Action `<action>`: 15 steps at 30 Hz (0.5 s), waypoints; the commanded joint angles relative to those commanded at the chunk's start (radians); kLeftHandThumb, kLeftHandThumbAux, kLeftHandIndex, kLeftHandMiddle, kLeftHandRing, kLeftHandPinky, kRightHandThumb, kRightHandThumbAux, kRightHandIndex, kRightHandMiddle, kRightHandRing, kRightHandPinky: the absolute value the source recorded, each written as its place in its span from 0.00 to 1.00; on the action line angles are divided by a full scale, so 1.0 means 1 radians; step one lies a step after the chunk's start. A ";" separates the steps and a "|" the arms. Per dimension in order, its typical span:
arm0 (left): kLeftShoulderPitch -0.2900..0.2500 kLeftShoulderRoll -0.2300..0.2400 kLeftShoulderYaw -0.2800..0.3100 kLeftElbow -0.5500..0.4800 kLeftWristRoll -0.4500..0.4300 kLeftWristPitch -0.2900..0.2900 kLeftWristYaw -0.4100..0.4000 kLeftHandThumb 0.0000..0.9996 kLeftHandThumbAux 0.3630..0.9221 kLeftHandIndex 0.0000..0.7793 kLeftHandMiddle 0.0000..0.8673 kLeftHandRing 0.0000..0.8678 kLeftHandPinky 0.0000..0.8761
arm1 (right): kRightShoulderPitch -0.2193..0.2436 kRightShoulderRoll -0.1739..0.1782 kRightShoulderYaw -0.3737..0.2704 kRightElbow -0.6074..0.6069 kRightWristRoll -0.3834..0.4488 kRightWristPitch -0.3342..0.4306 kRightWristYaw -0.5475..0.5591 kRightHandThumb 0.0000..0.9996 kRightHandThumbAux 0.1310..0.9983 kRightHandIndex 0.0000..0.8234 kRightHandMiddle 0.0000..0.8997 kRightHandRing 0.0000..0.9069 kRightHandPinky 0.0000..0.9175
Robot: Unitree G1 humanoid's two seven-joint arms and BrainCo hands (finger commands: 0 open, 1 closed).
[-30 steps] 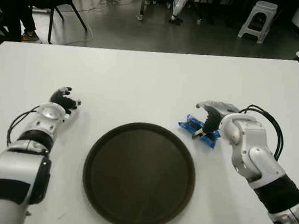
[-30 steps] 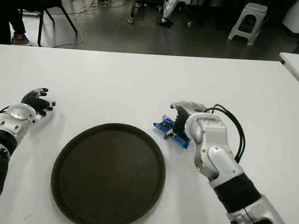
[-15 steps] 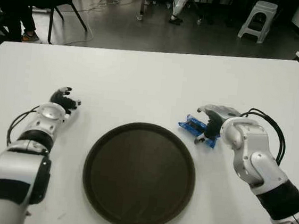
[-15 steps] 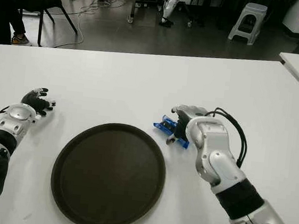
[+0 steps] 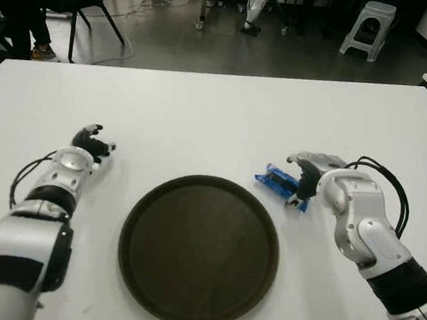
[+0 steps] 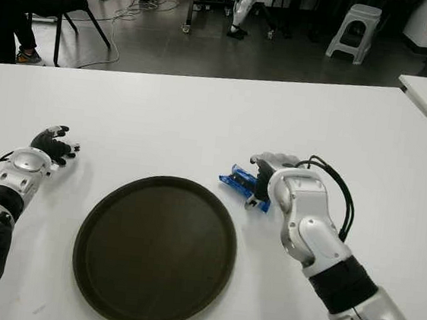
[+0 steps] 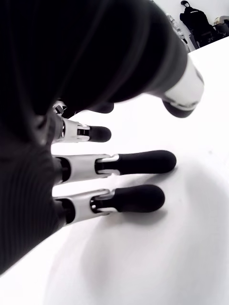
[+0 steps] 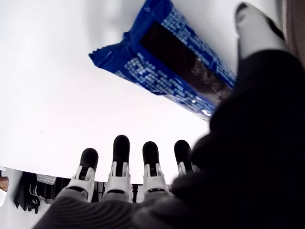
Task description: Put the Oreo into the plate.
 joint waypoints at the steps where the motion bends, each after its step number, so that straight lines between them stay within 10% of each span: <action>1: 0.000 0.000 0.000 0.000 0.000 0.000 0.000 0.14 0.81 0.06 0.09 0.11 0.10 | 0.000 0.001 -0.001 0.004 0.001 -0.001 -0.003 0.00 0.71 0.08 0.12 0.11 0.01; 15: 0.005 0.001 0.015 0.001 -0.011 -0.011 -0.001 0.18 0.81 0.09 0.12 0.14 0.15 | -0.027 0.020 -0.001 0.066 -0.006 0.006 -0.021 0.00 0.75 0.08 0.12 0.11 0.02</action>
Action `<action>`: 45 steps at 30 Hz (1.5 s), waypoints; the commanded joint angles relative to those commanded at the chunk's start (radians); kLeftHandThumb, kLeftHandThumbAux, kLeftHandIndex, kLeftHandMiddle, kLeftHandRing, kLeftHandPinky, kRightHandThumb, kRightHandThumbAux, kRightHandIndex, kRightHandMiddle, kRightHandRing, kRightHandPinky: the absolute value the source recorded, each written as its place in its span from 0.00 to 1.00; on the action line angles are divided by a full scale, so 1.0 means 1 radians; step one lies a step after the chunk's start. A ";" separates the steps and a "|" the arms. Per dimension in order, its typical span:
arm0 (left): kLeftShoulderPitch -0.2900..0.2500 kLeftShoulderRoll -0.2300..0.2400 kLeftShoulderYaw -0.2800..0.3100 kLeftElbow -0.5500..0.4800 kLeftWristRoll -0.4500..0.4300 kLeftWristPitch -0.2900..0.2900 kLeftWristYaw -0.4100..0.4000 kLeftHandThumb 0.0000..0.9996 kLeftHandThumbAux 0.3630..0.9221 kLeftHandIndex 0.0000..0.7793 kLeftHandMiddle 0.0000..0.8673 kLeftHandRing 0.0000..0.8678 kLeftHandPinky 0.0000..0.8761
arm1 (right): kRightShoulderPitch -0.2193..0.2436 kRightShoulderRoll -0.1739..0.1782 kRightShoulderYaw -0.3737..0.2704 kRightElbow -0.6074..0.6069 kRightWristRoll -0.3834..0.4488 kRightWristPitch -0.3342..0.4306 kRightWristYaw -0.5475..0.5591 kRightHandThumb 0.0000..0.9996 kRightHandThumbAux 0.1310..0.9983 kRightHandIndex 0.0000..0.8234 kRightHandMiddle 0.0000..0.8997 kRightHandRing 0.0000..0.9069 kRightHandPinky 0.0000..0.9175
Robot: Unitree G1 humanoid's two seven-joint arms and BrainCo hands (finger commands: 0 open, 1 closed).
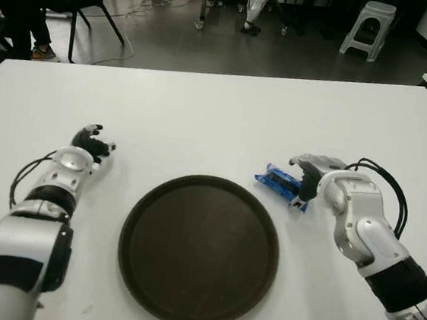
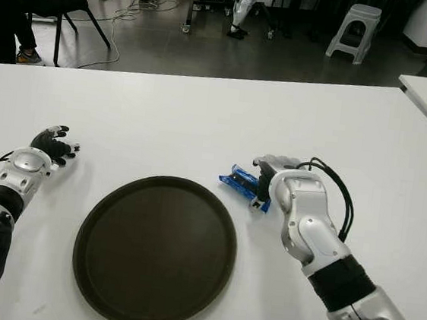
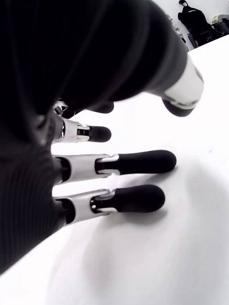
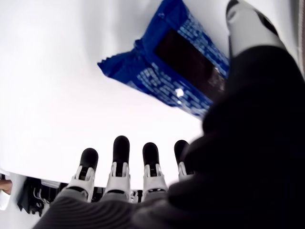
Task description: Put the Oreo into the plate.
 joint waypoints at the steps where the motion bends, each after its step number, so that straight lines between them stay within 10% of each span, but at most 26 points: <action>1: 0.000 0.000 0.002 0.000 -0.002 -0.001 0.000 0.18 0.81 0.09 0.12 0.14 0.15 | -0.003 0.003 0.000 0.008 0.001 0.001 -0.003 0.00 0.75 0.08 0.12 0.11 0.02; 45: -0.001 0.001 -0.009 0.000 0.010 0.005 0.004 0.14 0.79 0.05 0.09 0.12 0.11 | -0.039 0.084 -0.006 0.071 0.046 -0.045 -0.080 0.00 0.70 0.12 0.18 0.17 0.08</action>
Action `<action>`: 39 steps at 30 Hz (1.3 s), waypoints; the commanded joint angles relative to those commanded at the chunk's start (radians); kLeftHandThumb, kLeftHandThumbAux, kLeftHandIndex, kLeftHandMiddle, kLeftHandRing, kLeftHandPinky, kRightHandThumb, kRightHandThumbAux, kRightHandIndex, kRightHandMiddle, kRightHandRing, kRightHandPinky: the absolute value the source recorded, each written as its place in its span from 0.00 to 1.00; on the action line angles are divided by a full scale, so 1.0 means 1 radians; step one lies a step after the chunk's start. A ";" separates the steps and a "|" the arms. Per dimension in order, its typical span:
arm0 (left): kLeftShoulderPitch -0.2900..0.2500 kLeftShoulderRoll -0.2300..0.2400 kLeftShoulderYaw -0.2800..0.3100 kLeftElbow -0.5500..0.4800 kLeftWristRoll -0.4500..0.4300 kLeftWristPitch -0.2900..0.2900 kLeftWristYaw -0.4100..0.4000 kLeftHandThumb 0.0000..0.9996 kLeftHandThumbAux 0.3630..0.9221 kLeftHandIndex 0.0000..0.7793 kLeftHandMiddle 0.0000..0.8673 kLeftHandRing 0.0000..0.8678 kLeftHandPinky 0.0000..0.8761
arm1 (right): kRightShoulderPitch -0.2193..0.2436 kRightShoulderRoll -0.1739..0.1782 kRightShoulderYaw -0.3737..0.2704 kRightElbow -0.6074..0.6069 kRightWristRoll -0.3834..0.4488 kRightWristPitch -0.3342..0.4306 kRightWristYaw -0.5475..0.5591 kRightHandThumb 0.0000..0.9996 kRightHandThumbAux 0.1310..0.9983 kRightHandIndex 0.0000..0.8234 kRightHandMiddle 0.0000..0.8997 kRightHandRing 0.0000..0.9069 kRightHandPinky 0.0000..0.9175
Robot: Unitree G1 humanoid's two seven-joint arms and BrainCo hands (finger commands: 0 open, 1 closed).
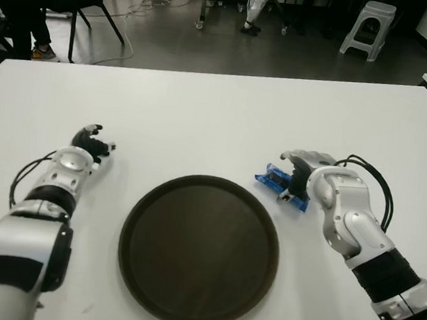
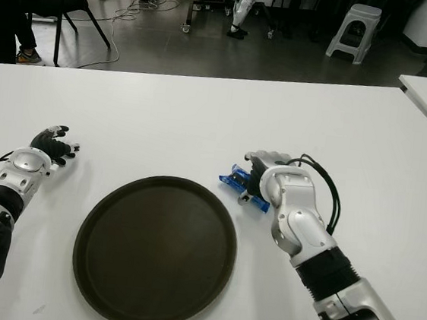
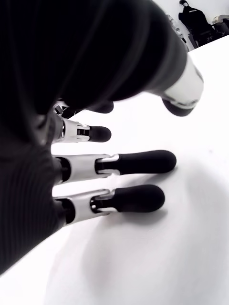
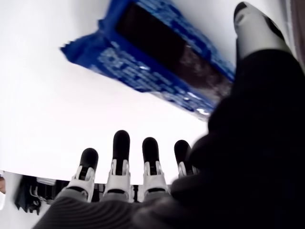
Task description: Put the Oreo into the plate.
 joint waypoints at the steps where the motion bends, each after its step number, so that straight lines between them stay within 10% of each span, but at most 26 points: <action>1: 0.000 0.000 -0.001 0.000 0.002 -0.001 0.002 0.14 0.79 0.06 0.09 0.12 0.11 | -0.002 0.003 0.000 0.002 0.001 0.001 0.000 0.00 0.70 0.12 0.18 0.18 0.08; 39: -0.001 0.000 0.003 -0.004 -0.002 -0.006 -0.004 0.21 0.77 0.06 0.10 0.15 0.16 | -0.083 0.052 0.022 0.142 0.003 0.042 -0.017 0.00 0.72 0.09 0.14 0.12 0.00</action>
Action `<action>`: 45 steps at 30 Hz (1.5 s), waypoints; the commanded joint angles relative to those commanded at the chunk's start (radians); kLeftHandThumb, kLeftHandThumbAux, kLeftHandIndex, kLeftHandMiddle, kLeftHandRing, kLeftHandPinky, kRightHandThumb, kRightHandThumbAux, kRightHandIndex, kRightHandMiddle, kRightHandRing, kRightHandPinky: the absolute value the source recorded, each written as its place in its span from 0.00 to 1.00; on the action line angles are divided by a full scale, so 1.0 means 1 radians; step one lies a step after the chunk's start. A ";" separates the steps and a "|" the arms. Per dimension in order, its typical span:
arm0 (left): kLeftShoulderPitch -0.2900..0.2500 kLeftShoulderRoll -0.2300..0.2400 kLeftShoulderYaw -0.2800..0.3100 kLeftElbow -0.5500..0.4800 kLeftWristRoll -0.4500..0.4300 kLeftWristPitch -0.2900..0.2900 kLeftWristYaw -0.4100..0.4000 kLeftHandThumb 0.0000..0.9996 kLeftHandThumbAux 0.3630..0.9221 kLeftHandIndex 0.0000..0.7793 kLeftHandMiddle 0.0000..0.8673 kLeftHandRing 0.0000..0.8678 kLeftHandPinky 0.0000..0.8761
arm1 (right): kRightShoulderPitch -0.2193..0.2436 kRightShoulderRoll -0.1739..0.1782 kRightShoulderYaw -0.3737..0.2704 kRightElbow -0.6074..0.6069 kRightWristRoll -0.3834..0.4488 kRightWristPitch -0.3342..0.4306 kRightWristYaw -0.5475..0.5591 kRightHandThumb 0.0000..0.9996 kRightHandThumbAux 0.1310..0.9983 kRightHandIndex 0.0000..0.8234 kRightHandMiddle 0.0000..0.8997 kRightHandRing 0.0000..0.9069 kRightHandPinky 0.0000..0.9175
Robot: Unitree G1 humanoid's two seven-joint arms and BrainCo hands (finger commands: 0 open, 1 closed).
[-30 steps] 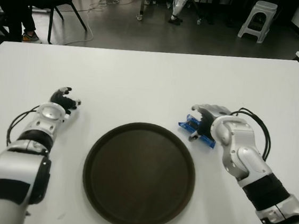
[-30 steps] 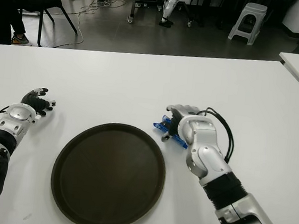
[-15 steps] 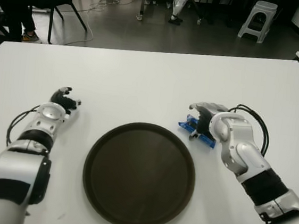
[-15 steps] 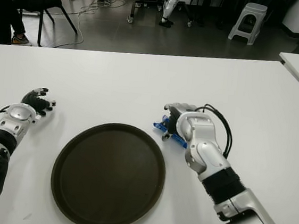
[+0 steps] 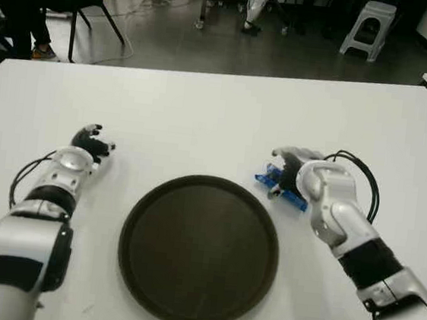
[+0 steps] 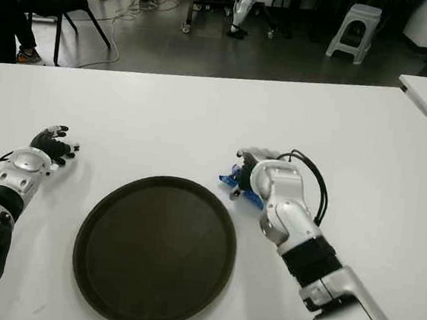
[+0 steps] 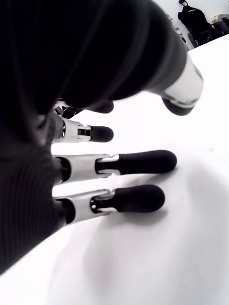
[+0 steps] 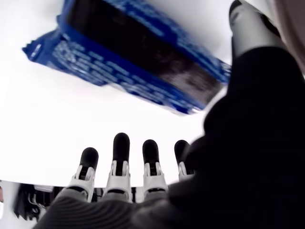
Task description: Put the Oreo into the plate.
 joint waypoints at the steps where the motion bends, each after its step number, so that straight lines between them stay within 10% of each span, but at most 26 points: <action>1: -0.001 0.000 -0.001 0.000 0.001 0.003 0.000 0.21 0.77 0.06 0.10 0.15 0.16 | -0.003 0.001 0.001 0.005 0.000 0.003 0.001 0.00 0.71 0.09 0.13 0.11 0.00; 45: 0.002 0.000 -0.001 -0.001 0.002 -0.004 0.001 0.15 0.82 0.05 0.09 0.11 0.11 | -0.040 -0.028 0.047 0.031 -0.016 0.066 0.055 0.00 0.76 0.11 0.15 0.14 0.02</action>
